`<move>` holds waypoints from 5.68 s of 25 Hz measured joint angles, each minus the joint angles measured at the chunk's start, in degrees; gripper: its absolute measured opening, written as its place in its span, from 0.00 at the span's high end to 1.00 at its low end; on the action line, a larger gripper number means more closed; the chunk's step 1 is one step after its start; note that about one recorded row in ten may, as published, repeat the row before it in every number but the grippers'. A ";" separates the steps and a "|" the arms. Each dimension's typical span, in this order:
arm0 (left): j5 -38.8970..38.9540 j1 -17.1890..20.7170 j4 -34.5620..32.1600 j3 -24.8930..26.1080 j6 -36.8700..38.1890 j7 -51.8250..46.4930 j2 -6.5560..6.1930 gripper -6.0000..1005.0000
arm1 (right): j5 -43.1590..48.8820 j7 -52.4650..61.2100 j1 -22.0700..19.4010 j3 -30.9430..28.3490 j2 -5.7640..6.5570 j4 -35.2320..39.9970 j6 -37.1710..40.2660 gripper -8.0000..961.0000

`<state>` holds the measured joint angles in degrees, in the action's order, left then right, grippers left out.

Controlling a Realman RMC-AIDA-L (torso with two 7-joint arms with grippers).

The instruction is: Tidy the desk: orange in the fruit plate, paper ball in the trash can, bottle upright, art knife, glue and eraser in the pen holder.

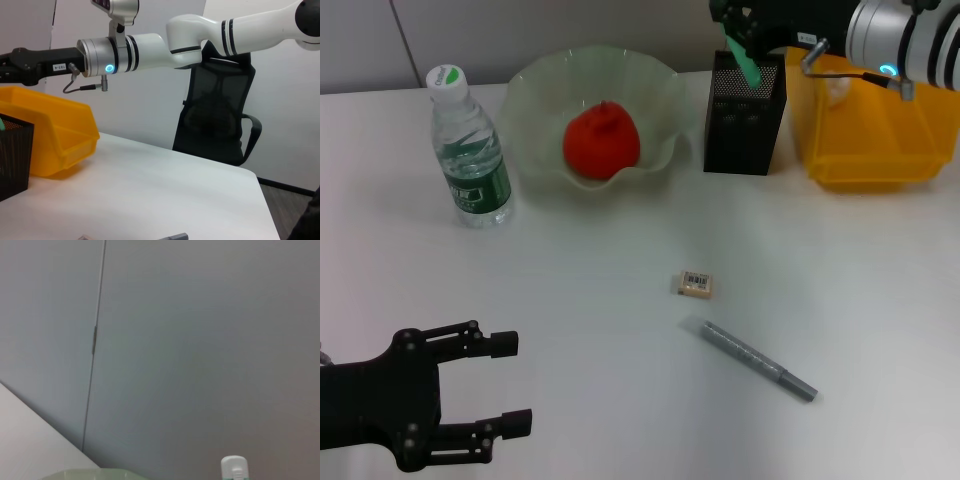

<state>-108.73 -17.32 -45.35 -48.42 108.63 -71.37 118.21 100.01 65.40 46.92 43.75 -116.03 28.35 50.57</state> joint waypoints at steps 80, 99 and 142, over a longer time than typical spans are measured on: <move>-0.08 -0.61 2.28 -0.88 -1.23 3.70 0.00 0.22 | 48.26 63.53 12.61 37.70 -3.86 11.04 27.24 0.33; -0.08 -0.88 2.90 -0.88 -1.59 3.70 0.00 0.22 | 45.33 63.63 12.82 40.27 -3.86 8.48 23.51 0.61; -0.08 -0.87 2.90 -0.88 -1.58 3.70 0.00 0.22 | 56.90 70.84 1.83 23.36 -2.24 46.02 34.05 0.71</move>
<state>-108.81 -18.18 -42.45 -49.31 107.05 -67.67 118.21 156.91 136.24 48.75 67.11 -118.27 74.37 84.62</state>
